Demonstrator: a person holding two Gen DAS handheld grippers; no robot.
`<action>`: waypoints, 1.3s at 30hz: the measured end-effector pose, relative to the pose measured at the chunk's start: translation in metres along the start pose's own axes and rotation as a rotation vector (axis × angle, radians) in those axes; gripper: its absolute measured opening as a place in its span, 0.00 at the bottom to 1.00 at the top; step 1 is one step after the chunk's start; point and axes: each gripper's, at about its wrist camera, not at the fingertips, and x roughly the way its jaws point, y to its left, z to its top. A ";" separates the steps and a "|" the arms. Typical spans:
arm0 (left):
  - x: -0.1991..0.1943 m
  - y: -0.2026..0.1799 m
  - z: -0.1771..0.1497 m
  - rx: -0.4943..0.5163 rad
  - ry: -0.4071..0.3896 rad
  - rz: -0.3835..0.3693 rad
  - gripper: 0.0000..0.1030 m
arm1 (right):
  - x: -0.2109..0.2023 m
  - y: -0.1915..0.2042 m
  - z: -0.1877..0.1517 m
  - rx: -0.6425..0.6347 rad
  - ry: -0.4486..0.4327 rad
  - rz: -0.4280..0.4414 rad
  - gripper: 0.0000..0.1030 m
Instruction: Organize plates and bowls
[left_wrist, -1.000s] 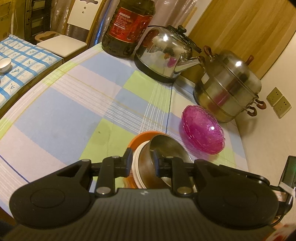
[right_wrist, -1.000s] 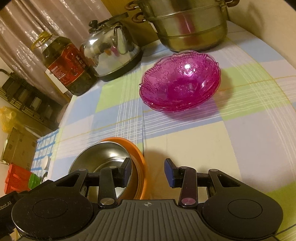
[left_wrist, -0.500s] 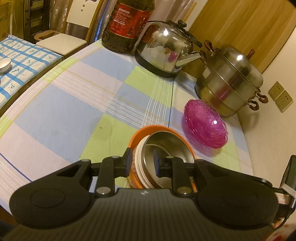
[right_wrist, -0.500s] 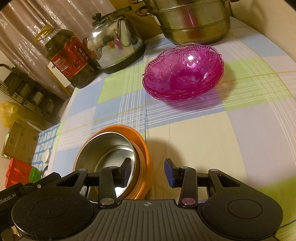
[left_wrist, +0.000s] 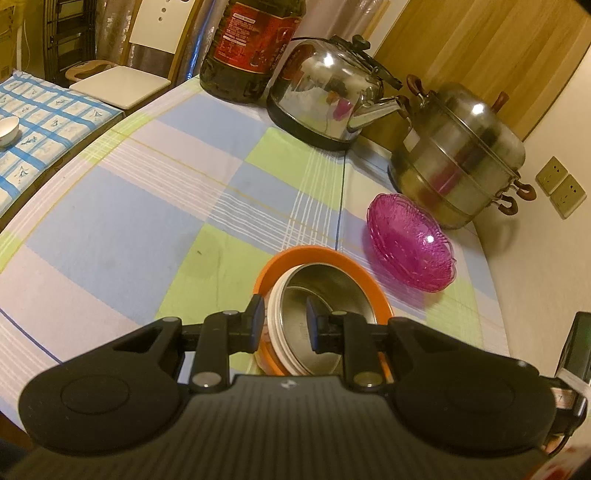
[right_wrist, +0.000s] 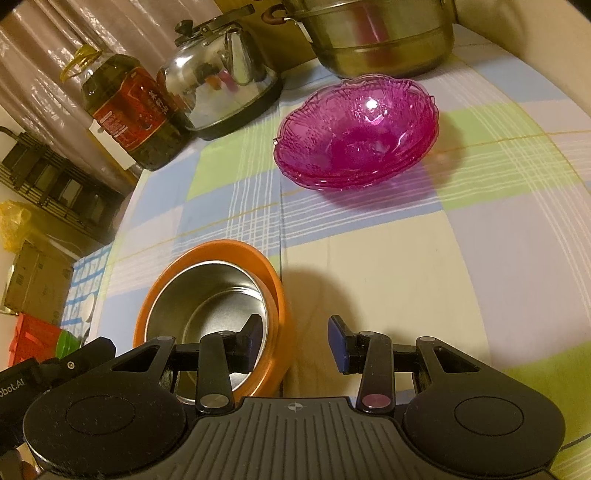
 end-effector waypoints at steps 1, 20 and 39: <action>0.000 0.000 0.000 0.002 0.000 0.001 0.20 | -0.001 0.000 0.000 0.002 -0.002 0.001 0.39; 0.014 0.016 0.014 0.069 0.076 0.018 0.23 | -0.015 -0.005 -0.001 0.029 0.011 0.028 0.39; 0.051 0.006 0.016 0.259 0.174 0.092 0.26 | 0.000 -0.002 0.002 0.027 0.028 0.022 0.39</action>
